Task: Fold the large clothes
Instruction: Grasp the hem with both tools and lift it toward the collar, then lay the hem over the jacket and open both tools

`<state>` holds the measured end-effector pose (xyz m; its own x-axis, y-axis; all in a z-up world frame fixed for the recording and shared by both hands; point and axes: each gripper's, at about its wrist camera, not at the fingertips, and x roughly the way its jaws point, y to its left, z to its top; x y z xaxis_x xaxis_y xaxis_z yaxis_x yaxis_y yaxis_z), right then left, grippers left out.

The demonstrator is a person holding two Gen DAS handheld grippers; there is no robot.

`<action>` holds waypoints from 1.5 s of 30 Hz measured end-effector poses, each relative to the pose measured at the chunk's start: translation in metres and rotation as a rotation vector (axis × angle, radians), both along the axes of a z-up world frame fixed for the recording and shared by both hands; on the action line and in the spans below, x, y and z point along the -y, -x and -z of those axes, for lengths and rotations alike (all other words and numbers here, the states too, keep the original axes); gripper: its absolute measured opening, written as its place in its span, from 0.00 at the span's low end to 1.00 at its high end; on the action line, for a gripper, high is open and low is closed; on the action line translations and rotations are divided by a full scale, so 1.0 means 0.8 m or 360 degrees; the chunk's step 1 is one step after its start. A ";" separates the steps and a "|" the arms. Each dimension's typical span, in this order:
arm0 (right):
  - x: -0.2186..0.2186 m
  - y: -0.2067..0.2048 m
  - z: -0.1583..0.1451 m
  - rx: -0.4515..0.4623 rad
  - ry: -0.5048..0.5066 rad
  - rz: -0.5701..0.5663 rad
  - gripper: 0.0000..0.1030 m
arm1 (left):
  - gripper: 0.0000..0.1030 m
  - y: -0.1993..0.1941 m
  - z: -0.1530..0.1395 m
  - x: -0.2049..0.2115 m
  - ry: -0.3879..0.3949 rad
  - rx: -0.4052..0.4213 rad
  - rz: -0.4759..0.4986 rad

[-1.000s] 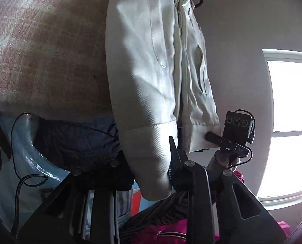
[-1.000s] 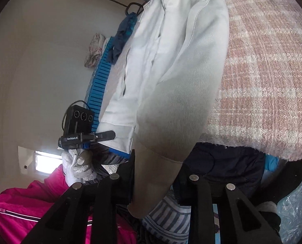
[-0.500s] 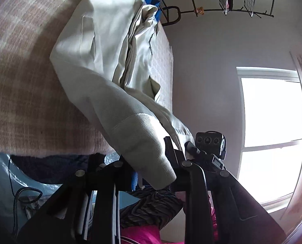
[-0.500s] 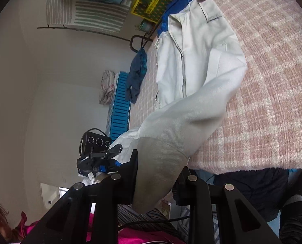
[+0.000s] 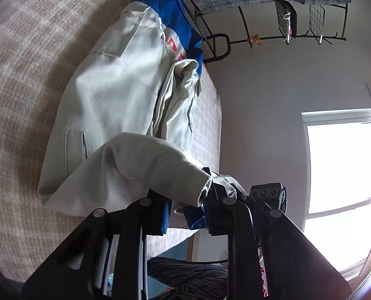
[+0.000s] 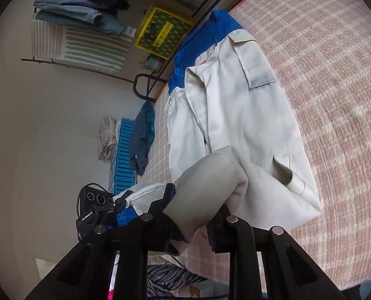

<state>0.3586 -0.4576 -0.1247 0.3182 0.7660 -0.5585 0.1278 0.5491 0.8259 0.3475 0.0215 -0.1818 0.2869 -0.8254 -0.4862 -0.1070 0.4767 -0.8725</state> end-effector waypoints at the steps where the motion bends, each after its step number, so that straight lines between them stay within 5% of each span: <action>1: 0.001 -0.010 0.007 -0.0018 0.0001 0.0017 0.21 | 0.19 -0.009 0.006 0.000 -0.0013 -0.0008 -0.0007; 10: 0.001 -0.067 0.055 -0.0145 0.0064 0.0070 0.21 | 0.20 -0.059 0.071 -0.005 -0.0045 -0.0134 -0.0075; 23: 0.011 -0.069 0.061 -0.0153 0.0040 0.0077 0.27 | 0.24 -0.078 0.066 0.007 -0.0130 -0.0128 -0.0058; 27: 0.024 -0.062 0.045 -0.0071 0.0030 0.0092 0.52 | 0.49 -0.082 0.043 0.008 -0.0105 -0.0027 -0.0077; 31: 0.042 -0.057 0.023 0.0025 0.0048 0.0135 0.57 | 0.51 -0.091 0.019 -0.001 -0.0103 0.0061 -0.0109; 37: 0.024 -0.048 -0.007 0.0213 0.0609 -0.0060 0.52 | 0.51 -0.084 0.006 -0.020 -0.0401 0.0224 -0.0061; 45: 0.015 -0.047 0.034 0.0105 0.0759 -0.0211 0.49 | 0.50 -0.079 0.066 -0.019 -0.0479 0.0103 0.0033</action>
